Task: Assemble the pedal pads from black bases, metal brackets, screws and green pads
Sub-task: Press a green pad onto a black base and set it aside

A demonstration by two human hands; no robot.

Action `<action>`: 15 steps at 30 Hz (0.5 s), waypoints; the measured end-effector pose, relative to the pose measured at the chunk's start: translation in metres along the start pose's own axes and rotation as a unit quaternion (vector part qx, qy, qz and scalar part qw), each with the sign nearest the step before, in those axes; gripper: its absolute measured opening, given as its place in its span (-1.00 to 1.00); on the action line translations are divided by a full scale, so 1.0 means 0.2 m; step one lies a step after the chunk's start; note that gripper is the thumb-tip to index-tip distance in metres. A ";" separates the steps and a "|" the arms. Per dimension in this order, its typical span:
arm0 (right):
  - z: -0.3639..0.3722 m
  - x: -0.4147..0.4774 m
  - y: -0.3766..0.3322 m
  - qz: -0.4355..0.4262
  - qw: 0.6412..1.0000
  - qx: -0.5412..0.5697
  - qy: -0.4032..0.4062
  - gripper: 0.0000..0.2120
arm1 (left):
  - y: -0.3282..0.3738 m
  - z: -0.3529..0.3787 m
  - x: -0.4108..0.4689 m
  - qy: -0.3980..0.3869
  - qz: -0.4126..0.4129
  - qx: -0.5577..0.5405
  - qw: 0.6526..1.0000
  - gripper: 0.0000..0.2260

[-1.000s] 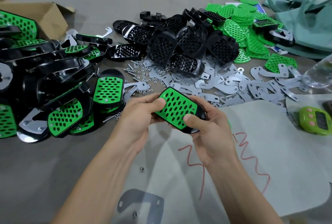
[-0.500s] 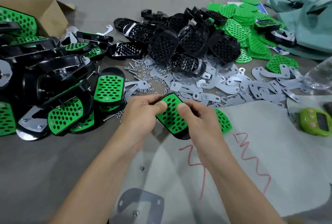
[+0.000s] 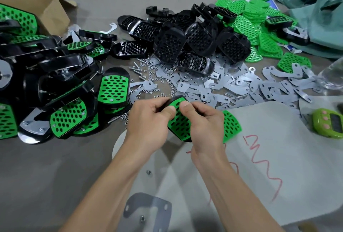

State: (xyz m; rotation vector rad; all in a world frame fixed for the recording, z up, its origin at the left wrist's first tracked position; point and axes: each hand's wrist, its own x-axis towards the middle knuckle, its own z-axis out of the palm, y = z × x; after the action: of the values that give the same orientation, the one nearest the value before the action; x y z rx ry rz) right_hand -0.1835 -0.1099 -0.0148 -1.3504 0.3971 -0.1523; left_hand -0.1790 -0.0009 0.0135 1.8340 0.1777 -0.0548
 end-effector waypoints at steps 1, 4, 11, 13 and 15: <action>0.00 0.00 0.01 -0.007 1.000 -0.002 0.002 -0.85 | 0.00 0.00 0.01 -0.002 0.006 0.006 1.000 -0.78; -0.01 0.02 0.00 -0.026 0.998 -0.057 -0.009 -0.82 | -0.02 -0.01 0.02 -0.025 0.012 -0.021 0.999 -0.79; -0.19 0.06 -0.09 0.086 0.964 -0.007 -0.253 -0.57 | -0.03 -0.10 0.05 -0.025 -0.038 -0.119 0.992 -0.72; -0.21 0.05 -0.10 0.087 0.957 -0.036 -0.273 -0.63 | -0.03 -0.11 0.06 -0.028 -0.054 -0.127 0.990 -0.76; -0.21 0.05 -0.09 0.070 0.960 -0.057 -0.266 -0.71 | -0.04 -0.11 0.06 -0.029 -0.061 -0.127 0.990 -0.77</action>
State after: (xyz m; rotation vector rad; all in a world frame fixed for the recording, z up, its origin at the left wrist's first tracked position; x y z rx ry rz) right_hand -0.1872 -0.1567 -0.0063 -1.4089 0.0445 0.3544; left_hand -0.1699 0.0223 0.0109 1.5650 0.2454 -0.1633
